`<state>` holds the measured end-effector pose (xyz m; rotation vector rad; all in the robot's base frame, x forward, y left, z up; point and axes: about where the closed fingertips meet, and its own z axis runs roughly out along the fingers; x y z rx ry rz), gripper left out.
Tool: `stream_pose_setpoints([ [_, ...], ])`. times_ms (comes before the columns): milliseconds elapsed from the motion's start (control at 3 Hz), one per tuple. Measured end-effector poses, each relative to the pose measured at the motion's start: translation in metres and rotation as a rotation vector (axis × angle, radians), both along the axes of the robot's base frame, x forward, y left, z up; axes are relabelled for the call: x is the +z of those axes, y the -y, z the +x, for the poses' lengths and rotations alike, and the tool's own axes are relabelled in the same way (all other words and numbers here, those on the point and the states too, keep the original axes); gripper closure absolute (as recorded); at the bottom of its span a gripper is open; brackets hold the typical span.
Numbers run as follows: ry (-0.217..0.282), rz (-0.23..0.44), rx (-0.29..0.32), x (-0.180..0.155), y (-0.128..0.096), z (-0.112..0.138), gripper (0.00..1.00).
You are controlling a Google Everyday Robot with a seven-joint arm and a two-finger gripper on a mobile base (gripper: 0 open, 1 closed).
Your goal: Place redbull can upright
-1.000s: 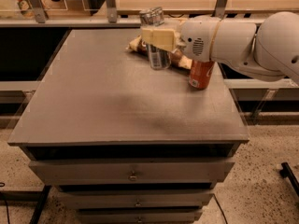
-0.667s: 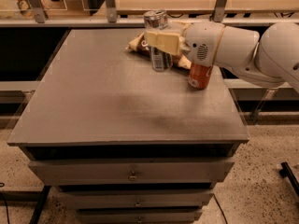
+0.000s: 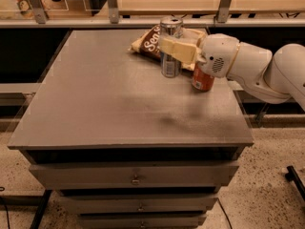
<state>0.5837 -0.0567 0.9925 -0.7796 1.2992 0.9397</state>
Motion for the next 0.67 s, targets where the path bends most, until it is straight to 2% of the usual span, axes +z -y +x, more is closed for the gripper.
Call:
stream_pose_setpoints([
  [333,0.016,0.011,0.015,0.0,0.003,-0.002,1.0],
  [667,0.036,0.053,-0.013,-0.005,0.028,-0.005,1.0],
])
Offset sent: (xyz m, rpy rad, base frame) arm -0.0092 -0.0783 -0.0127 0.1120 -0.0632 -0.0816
